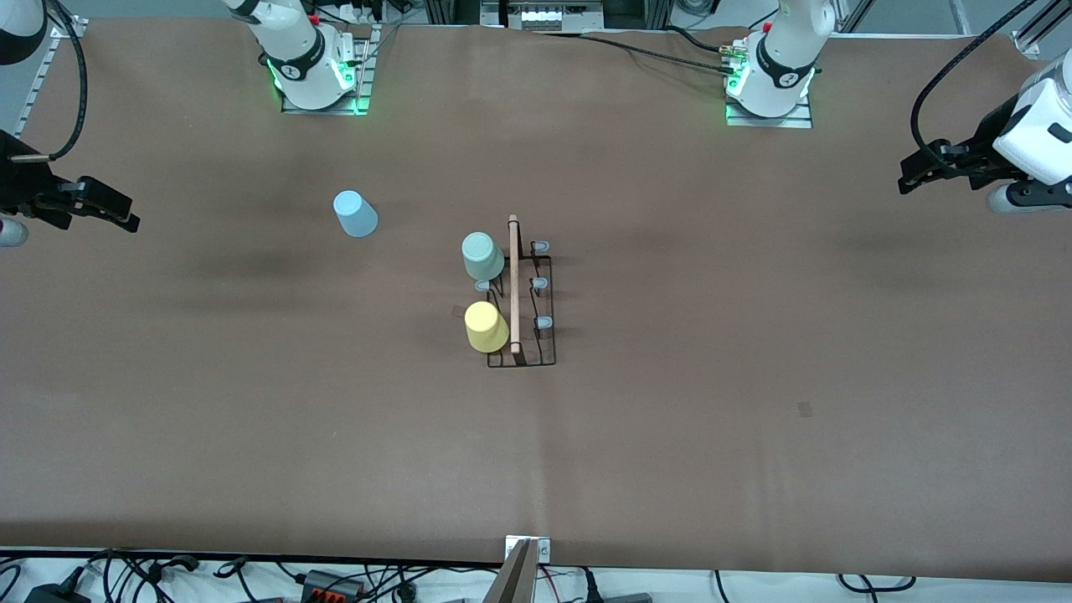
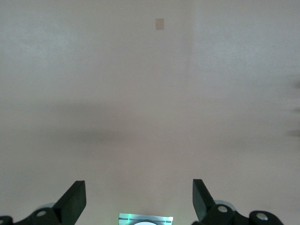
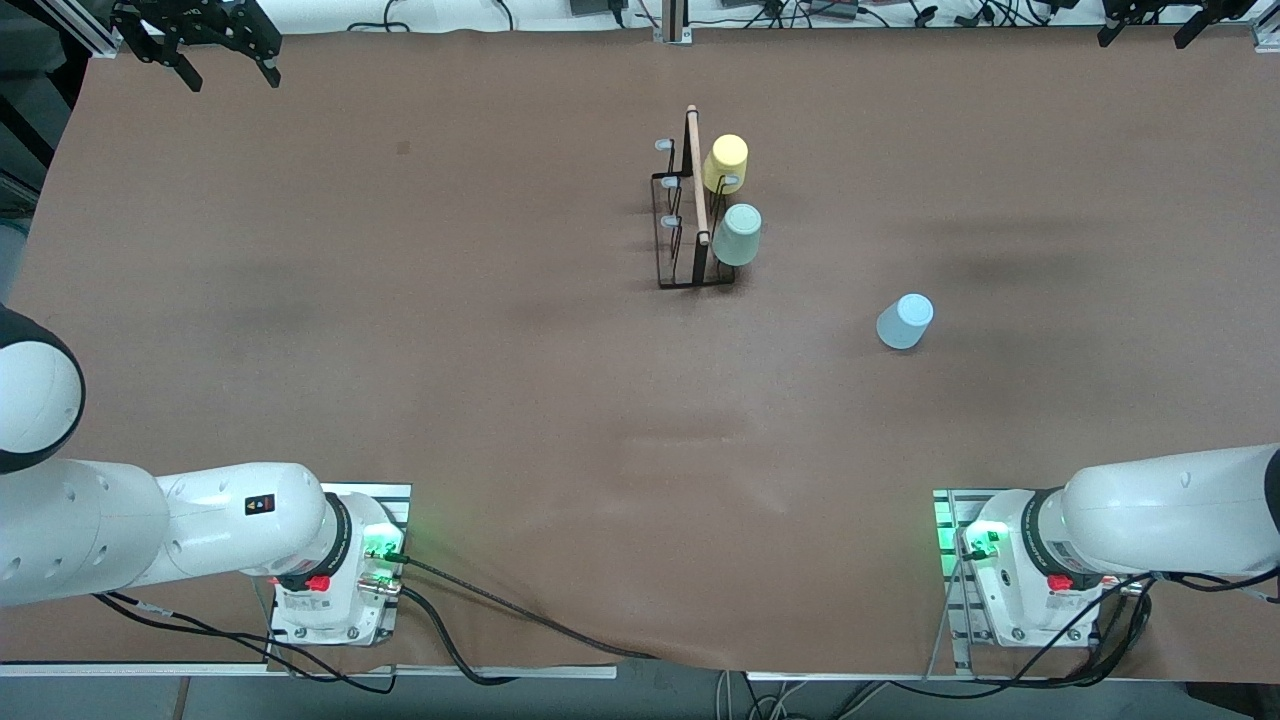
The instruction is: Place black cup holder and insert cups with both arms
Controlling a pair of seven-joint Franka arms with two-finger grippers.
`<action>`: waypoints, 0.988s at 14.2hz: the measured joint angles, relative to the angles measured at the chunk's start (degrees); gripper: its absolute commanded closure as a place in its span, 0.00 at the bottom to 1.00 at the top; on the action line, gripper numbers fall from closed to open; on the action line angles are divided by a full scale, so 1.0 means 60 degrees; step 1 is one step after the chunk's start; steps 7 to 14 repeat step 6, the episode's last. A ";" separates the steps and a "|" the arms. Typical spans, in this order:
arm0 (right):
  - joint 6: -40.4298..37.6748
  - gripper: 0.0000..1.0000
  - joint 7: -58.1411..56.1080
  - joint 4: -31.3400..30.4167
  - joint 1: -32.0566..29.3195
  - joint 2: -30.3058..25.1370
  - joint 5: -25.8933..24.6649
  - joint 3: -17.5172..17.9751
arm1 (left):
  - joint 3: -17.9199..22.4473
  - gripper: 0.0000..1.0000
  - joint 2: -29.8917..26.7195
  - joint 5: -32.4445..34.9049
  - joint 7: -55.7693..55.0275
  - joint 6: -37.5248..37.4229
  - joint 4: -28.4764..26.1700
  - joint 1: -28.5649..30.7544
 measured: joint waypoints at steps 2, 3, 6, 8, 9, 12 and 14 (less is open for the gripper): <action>-0.0071 0.00 0.0000 0.0000 0.0005 -0.0059 -0.0002 0.0000 | 0.0000 0.00 0.0002 0.0000 0.0000 0.0000 0.0000 0.0000; -0.0116 0.00 0.0000 -0.0004 0.0006 -0.0097 -0.0002 -0.0001 | 0.0000 0.00 0.0002 0.0000 0.0000 0.0000 0.0000 0.0000; -0.0154 0.00 -0.0001 -0.0032 0.0025 -0.0129 -0.0002 -0.0001 | 0.0000 0.00 0.0002 0.0000 0.0000 0.0000 0.0000 0.0000; -0.0154 0.00 -0.0001 -0.0032 0.0025 -0.0129 -0.0002 -0.0001 | 0.0000 0.00 0.0002 0.0000 0.0000 0.0000 0.0000 0.0000; -0.0154 0.00 -0.0001 -0.0032 0.0025 -0.0129 -0.0002 -0.0001 | 0.0000 0.00 0.0002 0.0000 0.0000 0.0000 0.0000 0.0000; -0.0154 0.00 -0.0001 -0.0032 0.0025 -0.0129 -0.0002 -0.0001 | 0.0000 0.00 0.0002 0.0000 0.0000 0.0000 0.0000 0.0000; -0.0154 0.00 -0.0001 -0.0032 0.0025 -0.0129 -0.0002 -0.0001 | 0.0000 0.00 0.0002 0.0000 0.0000 0.0000 0.0000 0.0000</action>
